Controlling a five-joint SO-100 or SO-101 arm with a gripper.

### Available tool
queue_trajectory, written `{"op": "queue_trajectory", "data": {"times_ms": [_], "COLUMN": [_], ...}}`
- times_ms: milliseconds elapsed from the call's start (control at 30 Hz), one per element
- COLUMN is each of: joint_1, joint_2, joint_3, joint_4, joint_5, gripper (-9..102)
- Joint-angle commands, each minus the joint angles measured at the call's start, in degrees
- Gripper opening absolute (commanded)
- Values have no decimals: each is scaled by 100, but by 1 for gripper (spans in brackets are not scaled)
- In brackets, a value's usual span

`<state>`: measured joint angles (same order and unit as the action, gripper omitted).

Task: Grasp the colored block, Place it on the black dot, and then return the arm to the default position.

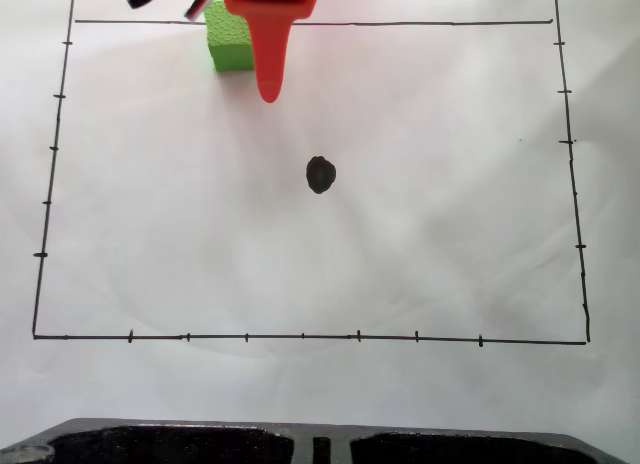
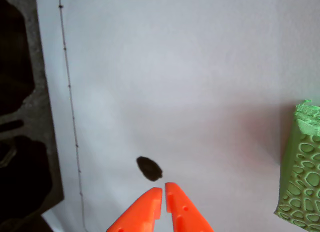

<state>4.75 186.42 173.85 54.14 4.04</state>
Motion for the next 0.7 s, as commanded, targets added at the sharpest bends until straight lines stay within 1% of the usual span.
{"op": "queue_trajectory", "data": {"times_ms": [0, 433, 667], "joint_1": [-35, -114, -158], "joint_2": [88, 88, 18], "joint_3": [-26, -35, -185], "joint_4": [-44, -35, 44], "joint_5": [-53, -158, -809], "gripper": [0, 0, 0]}}
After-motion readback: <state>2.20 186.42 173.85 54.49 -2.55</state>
